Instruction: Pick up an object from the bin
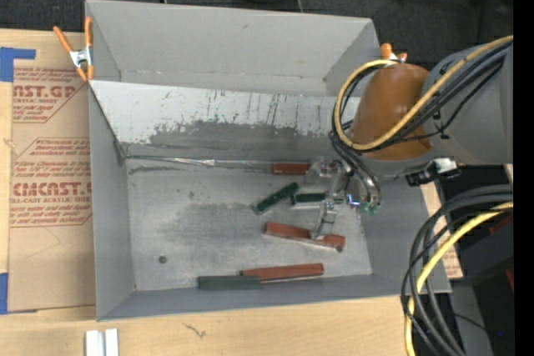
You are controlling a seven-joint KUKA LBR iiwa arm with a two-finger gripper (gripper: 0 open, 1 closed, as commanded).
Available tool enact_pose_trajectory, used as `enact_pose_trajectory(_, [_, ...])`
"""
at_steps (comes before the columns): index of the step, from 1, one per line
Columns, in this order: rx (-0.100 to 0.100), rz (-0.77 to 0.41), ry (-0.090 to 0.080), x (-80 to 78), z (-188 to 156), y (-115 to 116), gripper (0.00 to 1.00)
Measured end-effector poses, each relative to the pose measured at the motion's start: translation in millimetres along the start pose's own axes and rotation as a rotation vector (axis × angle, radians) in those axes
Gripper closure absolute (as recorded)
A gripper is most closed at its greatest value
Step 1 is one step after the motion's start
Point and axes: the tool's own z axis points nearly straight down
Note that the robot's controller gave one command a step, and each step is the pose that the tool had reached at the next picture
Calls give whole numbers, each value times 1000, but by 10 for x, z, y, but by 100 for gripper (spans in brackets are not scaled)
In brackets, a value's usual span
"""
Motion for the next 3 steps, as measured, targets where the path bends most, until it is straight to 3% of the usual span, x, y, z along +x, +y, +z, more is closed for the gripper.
enact_pose_trajectory(1, [-1, 159, -4, 575, 200, 230, 100])
enact_pose_trajectory(3, [-1, 158, 0, 584, 167, 229, 100])
